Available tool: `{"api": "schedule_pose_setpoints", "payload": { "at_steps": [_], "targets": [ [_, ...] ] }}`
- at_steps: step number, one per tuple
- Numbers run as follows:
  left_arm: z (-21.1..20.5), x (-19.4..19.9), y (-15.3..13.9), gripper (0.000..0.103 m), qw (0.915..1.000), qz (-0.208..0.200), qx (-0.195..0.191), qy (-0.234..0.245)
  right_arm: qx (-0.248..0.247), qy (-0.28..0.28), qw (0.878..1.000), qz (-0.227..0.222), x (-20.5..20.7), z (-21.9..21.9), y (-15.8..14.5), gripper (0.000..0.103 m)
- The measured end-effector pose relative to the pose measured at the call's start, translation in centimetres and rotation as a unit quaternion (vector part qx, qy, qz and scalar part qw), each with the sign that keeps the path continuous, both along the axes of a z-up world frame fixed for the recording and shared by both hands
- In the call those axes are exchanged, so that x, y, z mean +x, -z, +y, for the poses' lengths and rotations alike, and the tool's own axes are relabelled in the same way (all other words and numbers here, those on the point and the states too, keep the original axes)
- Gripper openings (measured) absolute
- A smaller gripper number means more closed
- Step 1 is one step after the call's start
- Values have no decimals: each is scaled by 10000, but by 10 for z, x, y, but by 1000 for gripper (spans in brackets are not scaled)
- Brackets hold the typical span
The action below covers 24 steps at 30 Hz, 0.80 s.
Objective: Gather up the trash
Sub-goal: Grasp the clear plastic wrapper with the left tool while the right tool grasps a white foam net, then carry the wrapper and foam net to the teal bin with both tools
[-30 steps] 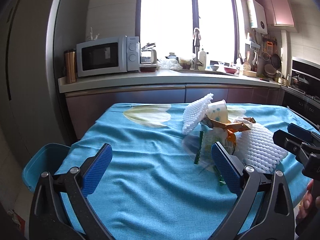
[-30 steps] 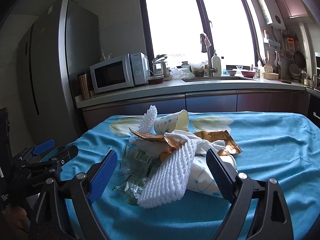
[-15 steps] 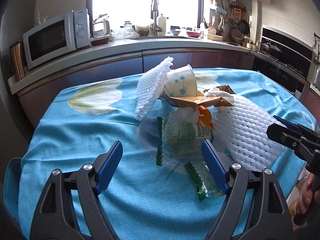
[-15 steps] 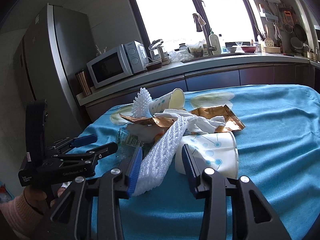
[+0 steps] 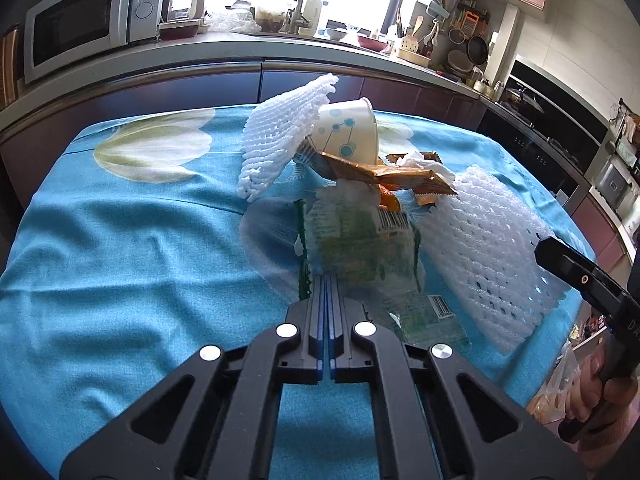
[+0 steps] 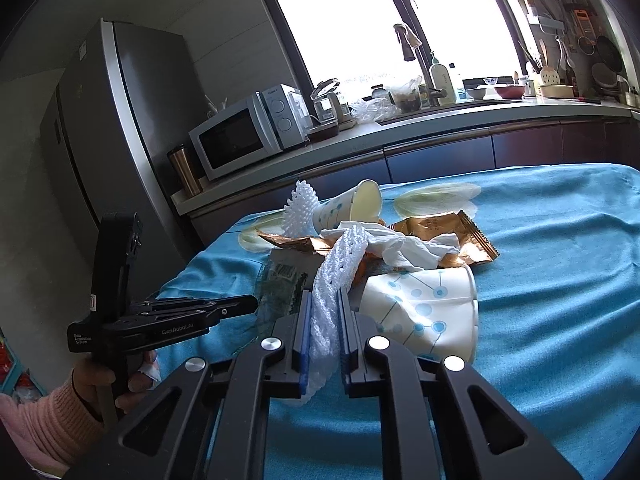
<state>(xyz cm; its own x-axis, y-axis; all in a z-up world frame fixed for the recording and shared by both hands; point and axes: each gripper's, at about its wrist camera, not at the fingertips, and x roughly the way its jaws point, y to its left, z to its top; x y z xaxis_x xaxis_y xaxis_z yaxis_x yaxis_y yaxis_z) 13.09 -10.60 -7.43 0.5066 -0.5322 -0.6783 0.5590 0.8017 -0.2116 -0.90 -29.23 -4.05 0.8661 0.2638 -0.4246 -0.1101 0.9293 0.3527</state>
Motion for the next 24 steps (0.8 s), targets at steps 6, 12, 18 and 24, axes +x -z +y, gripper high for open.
{"api": "schedule_pose_setpoints", "payload": {
  "at_steps": [6, 12, 18, 24],
  "targets": [
    [19, -14, -14, 1, 9995, -71, -293, 1, -52, -164, 9997, -160, -7, 7, -14, 11],
    [26, -10, -16, 57, 9997, -77, -220, -101, -100, -164, 9998, -107, -5, 11, -13, 11],
    [12, 19, 1, 57, 9989, 415, -202, 124, 17, -100, 9999, 79, 3, 8, -3, 11],
    [-3, 26, 7, 19, 9973, 629, -189, 336, 35, -136, 9998, 133, 3, 6, 2, 11]
  ]
}}
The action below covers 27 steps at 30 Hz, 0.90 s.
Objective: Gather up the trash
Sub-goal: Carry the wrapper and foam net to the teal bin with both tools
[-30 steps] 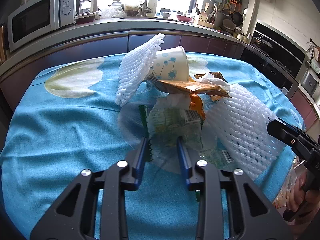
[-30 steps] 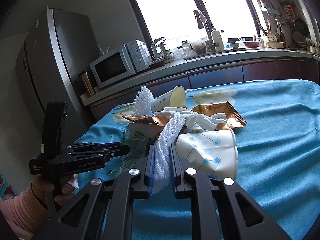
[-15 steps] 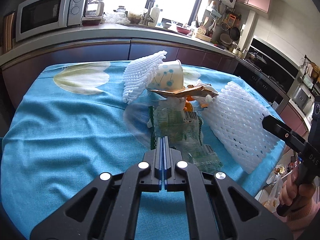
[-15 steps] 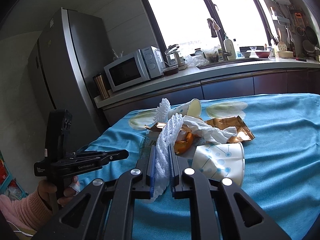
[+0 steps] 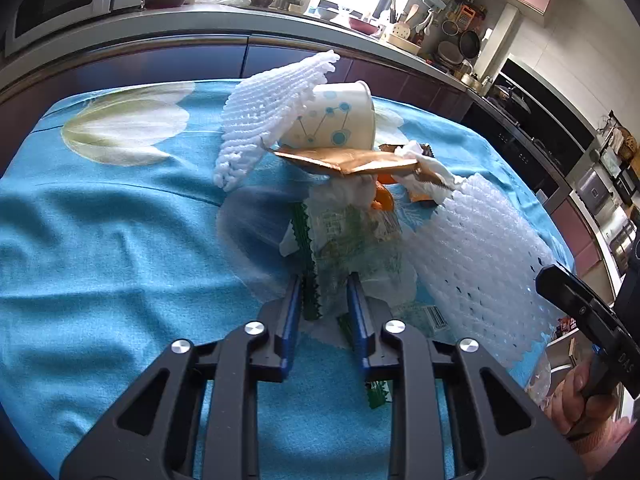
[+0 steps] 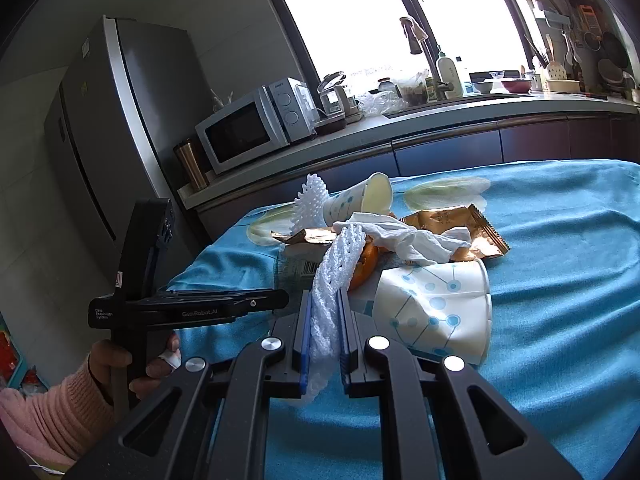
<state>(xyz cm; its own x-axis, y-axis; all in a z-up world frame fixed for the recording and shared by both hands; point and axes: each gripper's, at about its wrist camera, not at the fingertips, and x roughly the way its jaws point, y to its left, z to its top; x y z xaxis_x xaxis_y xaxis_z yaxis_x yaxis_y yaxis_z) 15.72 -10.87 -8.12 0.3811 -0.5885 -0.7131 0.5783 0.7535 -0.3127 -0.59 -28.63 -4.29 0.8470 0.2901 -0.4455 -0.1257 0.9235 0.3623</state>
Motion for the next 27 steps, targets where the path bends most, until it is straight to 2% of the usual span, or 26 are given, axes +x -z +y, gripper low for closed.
{"api": "schedule_pose_setpoints", "payload": {
  "at_steps": [3, 9, 13, 18, 22, 27],
  "targets": [
    [2, -7, -2, 13, 9999, -117, -20, -74, -2, -43, 10000, -15, -2, 1, -1, 11],
    [29, -29, -14, 12, 9991, -281, -273, -190, -16, -204, 9996, -206, -8, 9, -13, 11],
    [57, -48, -24, 12, 9978, -421, -344, -369, -18, -427, 9984, -363, -11, 21, -23, 11],
    [102, -69, -36, 13, 9943, -611, -329, -815, 95, -821, 9956, -453, -3, 44, -32, 11],
    [153, -76, -44, 13, 9869, -709, -319, -1413, 241, -1235, 9912, -416, 16, 70, -35, 11],
    [221, -81, -52, 13, 9709, -818, -295, -2231, 302, -1838, 9817, -393, 46, 119, -43, 11]
  ]
}}
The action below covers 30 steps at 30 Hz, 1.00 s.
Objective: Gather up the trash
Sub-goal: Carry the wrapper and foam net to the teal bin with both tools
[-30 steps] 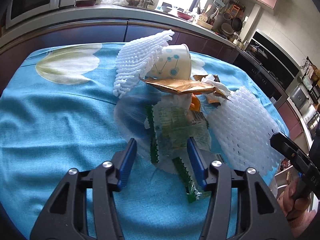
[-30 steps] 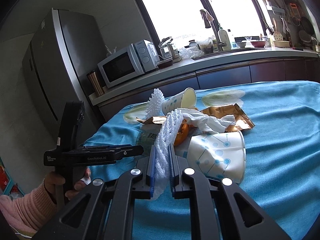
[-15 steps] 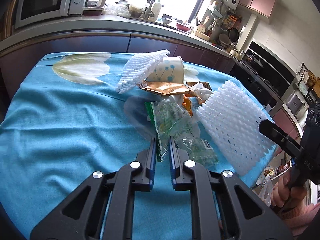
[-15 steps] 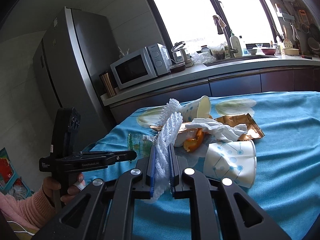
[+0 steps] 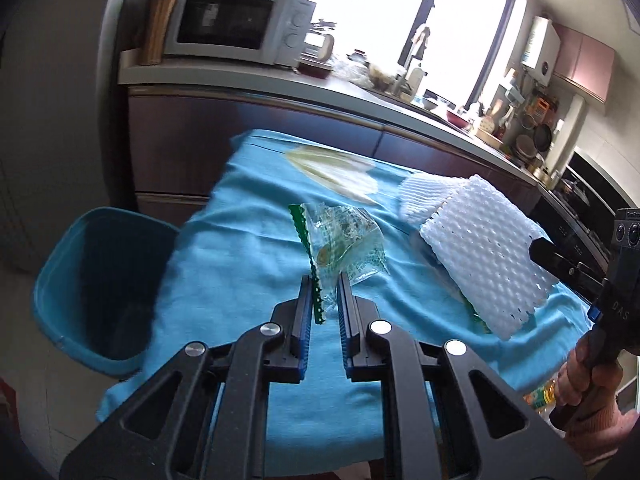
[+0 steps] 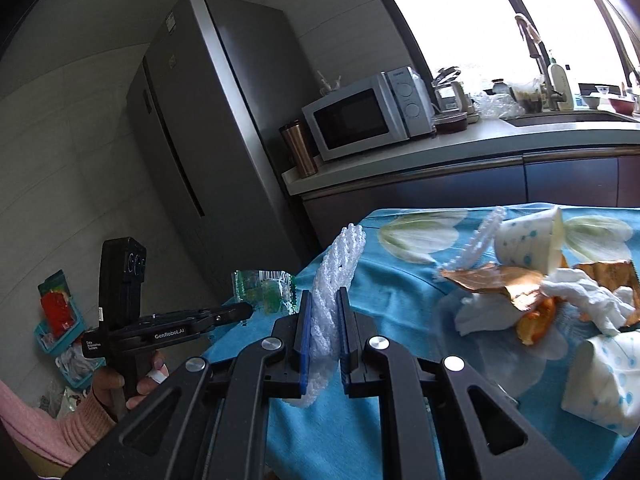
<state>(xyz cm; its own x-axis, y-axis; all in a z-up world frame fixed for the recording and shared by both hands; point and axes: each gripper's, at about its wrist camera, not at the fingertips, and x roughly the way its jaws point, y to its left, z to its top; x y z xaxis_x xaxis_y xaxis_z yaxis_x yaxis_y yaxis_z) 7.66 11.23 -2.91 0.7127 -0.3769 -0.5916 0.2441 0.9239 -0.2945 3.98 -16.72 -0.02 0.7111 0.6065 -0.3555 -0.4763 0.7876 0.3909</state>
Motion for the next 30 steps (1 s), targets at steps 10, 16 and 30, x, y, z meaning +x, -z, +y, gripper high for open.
{"api": "schedule_pose_setpoints", "payload": {
  "at_steps": [10, 16, 30],
  "targets": [
    [114, 5, 3, 14, 9906, 55, 133, -1363, 98, -1140, 9933, 153, 82, 73, 7, 11],
    [156, 17, 24, 14, 9829, 302, 150, -1811, 67, -1472, 9879, 480, 118, 126, 13, 11],
    [182, 47, 70, 20, 9729, 851, 56, -2150, -278, -1598, 9778, 1330, 178, 208, 51, 13]
  ]
}}
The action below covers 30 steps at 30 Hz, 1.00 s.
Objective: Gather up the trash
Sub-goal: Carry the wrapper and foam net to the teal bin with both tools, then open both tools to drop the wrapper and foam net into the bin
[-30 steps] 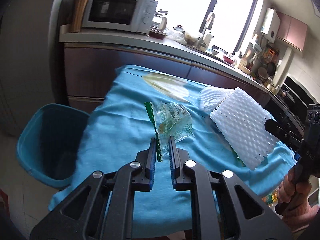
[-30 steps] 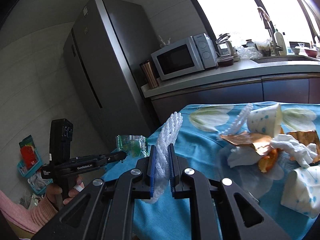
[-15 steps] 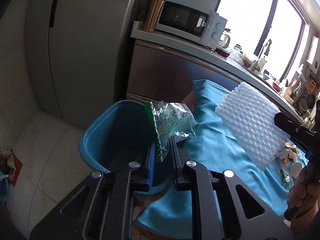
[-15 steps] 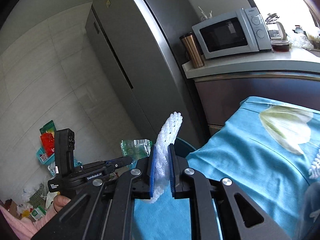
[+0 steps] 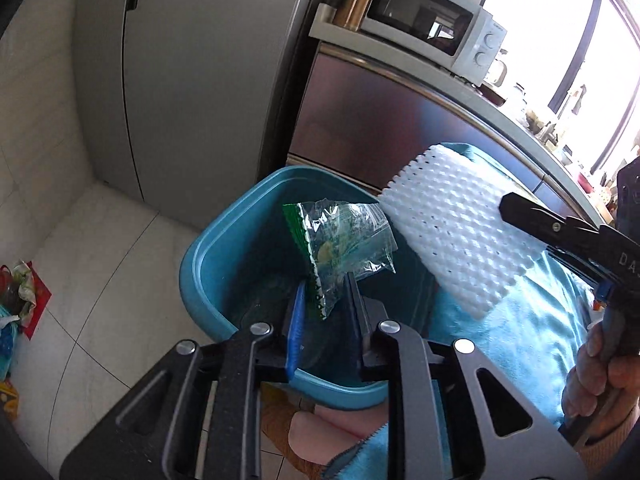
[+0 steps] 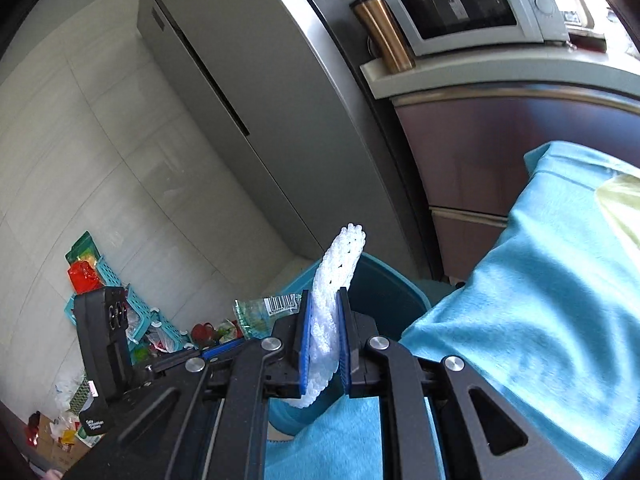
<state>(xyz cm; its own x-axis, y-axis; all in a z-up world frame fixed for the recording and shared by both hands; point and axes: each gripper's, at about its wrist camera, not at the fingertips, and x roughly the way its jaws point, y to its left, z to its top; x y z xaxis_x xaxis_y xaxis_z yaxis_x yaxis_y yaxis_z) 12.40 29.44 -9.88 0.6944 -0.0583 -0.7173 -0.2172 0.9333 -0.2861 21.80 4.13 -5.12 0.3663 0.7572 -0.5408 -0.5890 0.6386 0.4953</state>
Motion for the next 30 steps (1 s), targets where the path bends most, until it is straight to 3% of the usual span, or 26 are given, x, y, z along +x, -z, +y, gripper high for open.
{"api": "schedule_pose_setpoints", "payload": {
  "at_steps": [2, 6, 14, 22, 30],
  "targets": [
    [2, 4, 5, 21, 10000, 51, -50, -11, -144, -12, 9998, 114, 4, 9, 6, 14],
    [3, 16, 17, 21, 9999, 155, -63, -25, -312, -15, 9991, 303, 8, 21, 17, 25],
    [-1, 23, 28, 23, 9998, 175, -116, -37, -256, 74, 9992, 310, -1, 7, 19, 28],
    [-22, 6, 3, 41, 9994, -290, 73, 190, -208, 112, 9997, 43, -17, -26, 10, 30],
    [-74, -15, -32, 47, 9922, -822, 313, 887, -136, 258, 9976, -624, -71, -82, -23, 38]
  ]
}}
